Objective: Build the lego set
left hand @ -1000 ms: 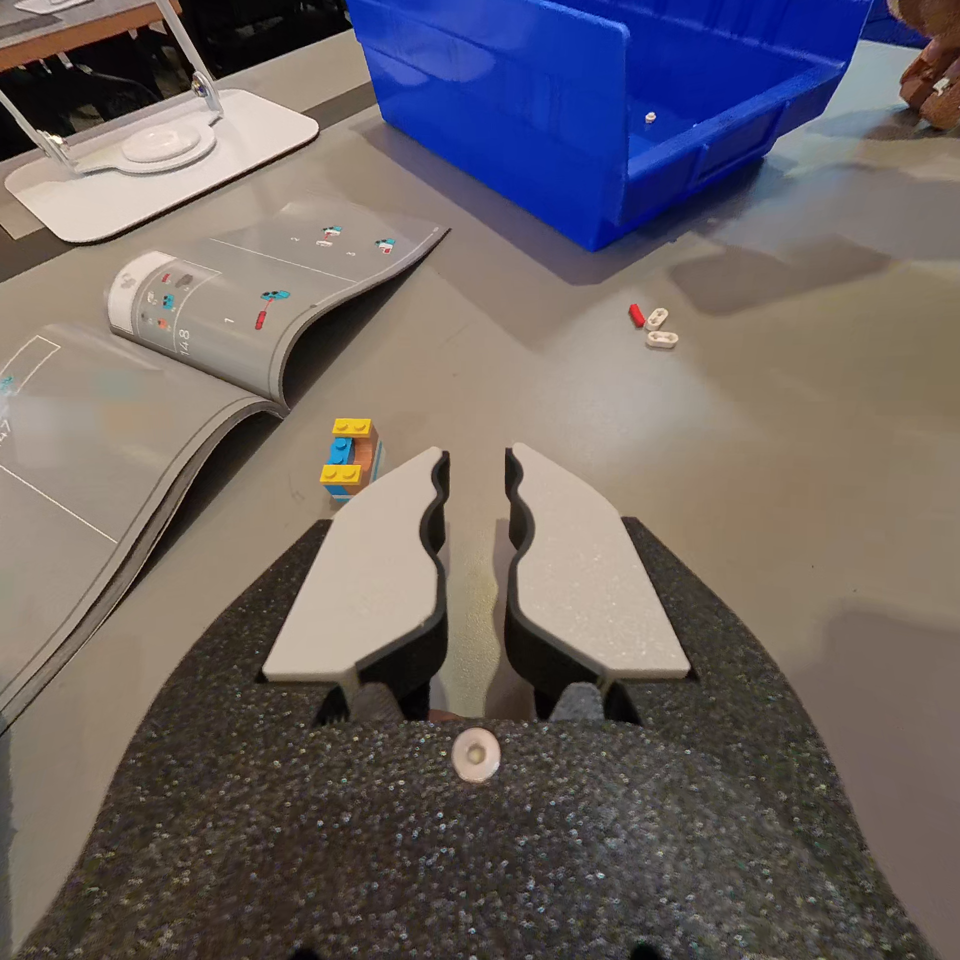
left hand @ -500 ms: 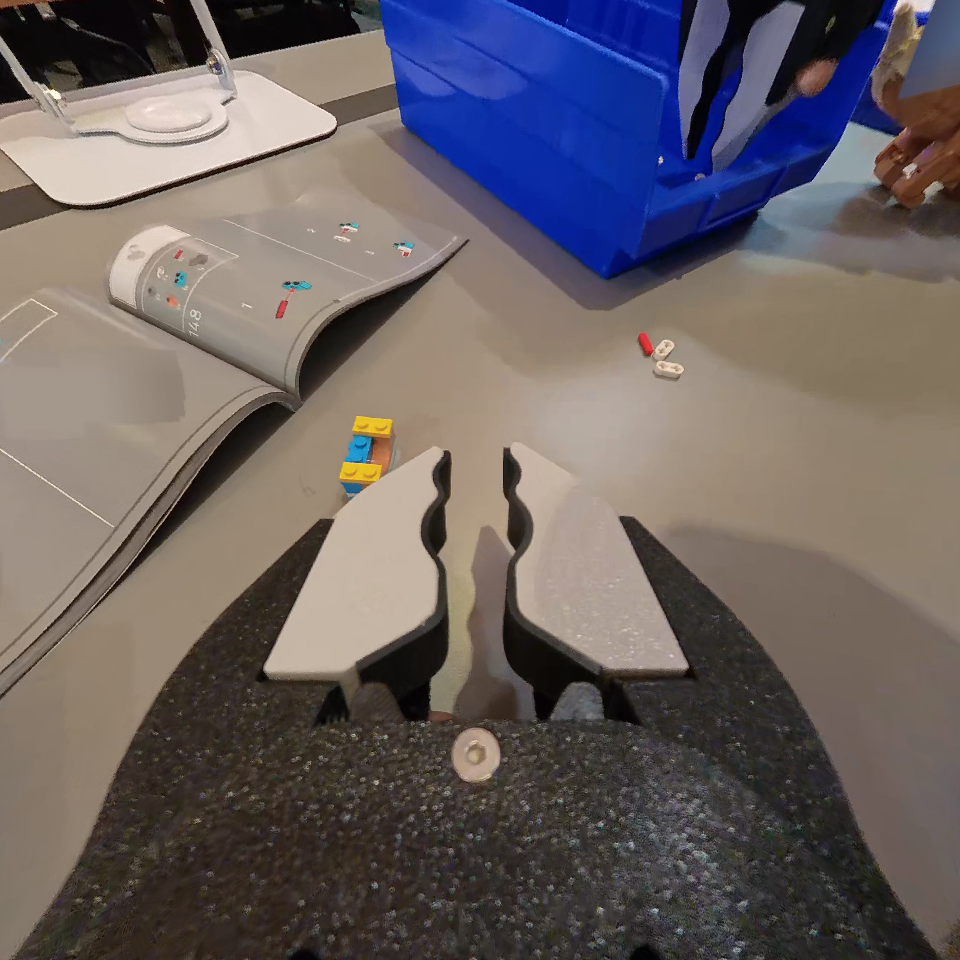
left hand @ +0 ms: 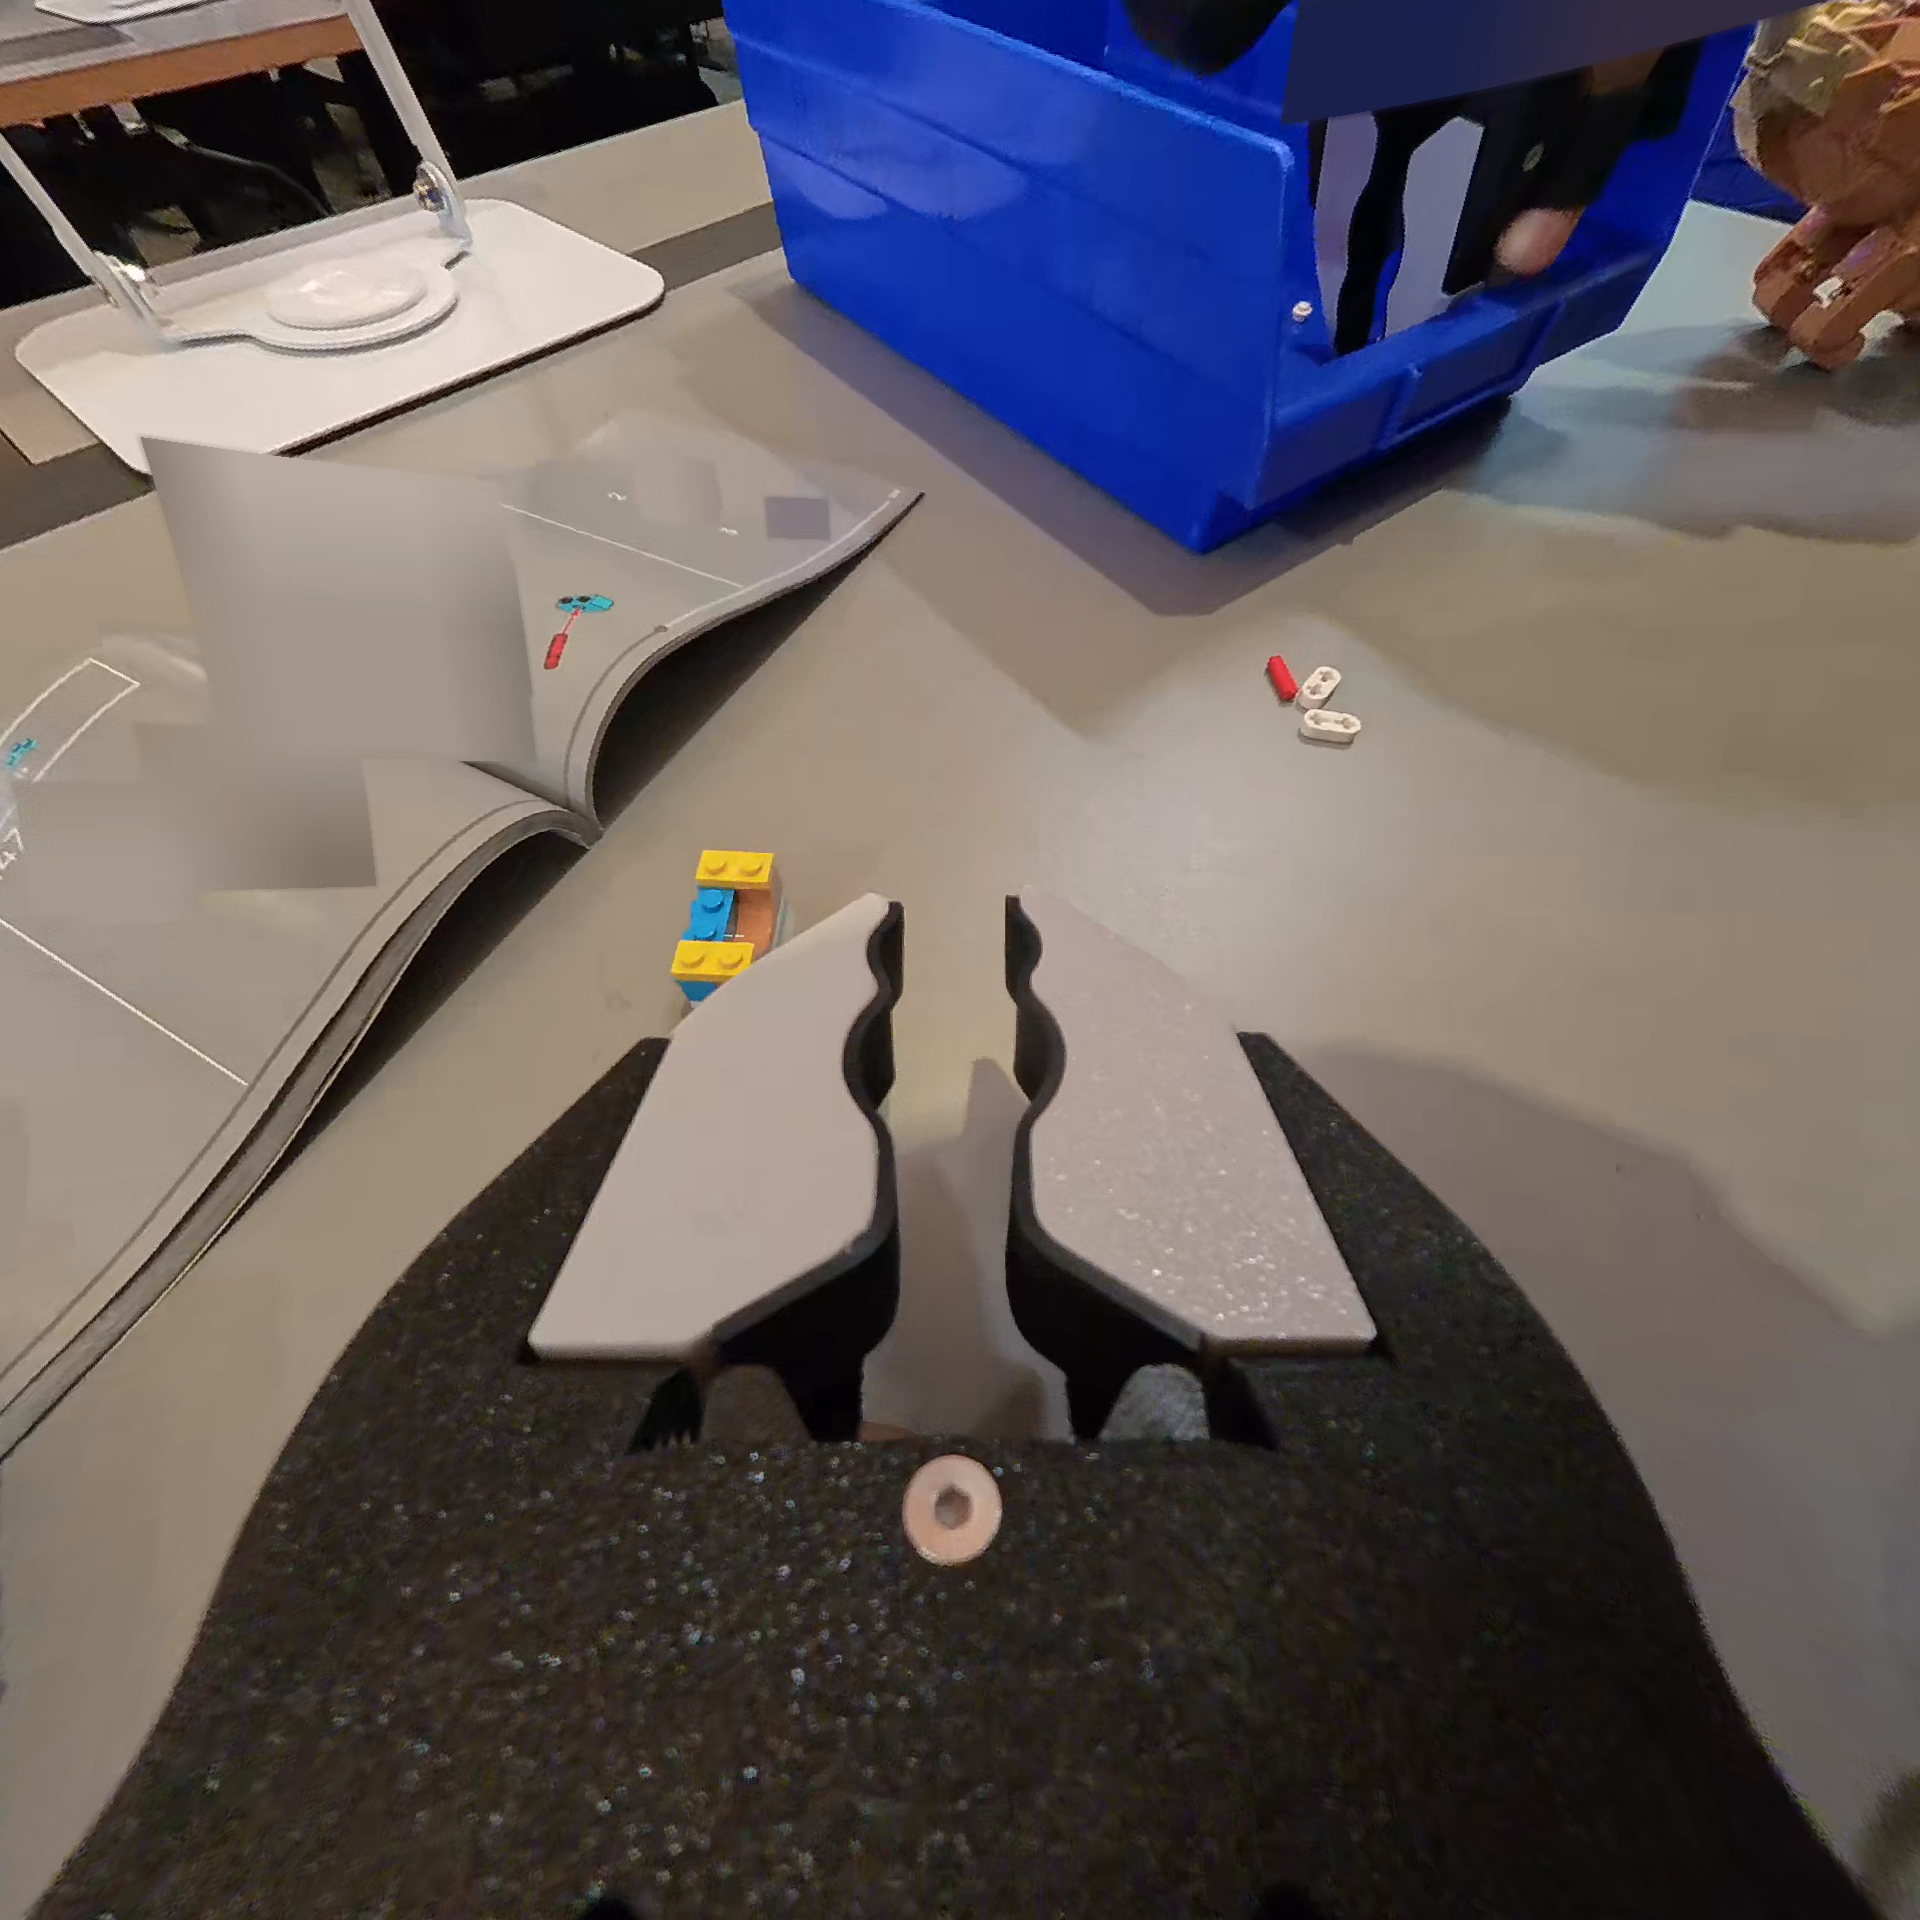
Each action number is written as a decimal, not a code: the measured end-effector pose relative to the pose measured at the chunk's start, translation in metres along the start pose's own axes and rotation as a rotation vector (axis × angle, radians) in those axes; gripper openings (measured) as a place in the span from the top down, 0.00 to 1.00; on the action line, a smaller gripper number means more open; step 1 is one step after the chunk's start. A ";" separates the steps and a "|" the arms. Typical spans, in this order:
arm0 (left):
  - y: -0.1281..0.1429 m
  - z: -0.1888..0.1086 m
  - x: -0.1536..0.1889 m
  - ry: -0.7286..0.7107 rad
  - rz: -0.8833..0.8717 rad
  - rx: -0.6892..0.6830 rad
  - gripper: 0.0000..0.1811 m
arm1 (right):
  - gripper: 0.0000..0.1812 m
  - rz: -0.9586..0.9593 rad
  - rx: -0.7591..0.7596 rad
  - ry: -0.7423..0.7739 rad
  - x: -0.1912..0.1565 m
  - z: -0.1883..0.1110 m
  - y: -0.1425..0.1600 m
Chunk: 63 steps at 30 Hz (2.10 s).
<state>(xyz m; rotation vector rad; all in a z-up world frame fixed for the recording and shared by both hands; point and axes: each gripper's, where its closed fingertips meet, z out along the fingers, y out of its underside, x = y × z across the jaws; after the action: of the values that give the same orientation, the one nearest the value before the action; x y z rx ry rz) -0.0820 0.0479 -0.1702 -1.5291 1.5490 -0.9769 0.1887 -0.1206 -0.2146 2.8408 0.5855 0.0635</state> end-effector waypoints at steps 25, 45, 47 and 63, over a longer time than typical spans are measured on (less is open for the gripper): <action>0.000 -0.001 0.001 -0.012 0.018 0.005 0.91 | 0.98 -0.119 0.611 -0.080 -0.114 -0.089 -0.067; 0.001 -0.007 0.000 -0.022 0.015 0.012 0.92 | 0.91 -0.132 0.615 -0.124 -0.145 -0.042 -0.090; 0.002 -0.007 -0.002 -0.017 -0.007 0.011 0.92 | 0.91 -0.115 0.641 -0.138 -0.133 -0.060 -0.075; -0.009 0.009 -0.021 -0.070 0.140 0.038 0.92 | 0.86 -0.685 0.472 -0.141 -0.024 -0.052 -0.032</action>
<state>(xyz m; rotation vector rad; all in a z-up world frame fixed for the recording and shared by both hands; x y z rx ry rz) -0.0698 0.0684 -0.1656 -1.3940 1.5564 -0.8599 0.1498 -0.0896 -0.1717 2.8371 1.6789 -0.4427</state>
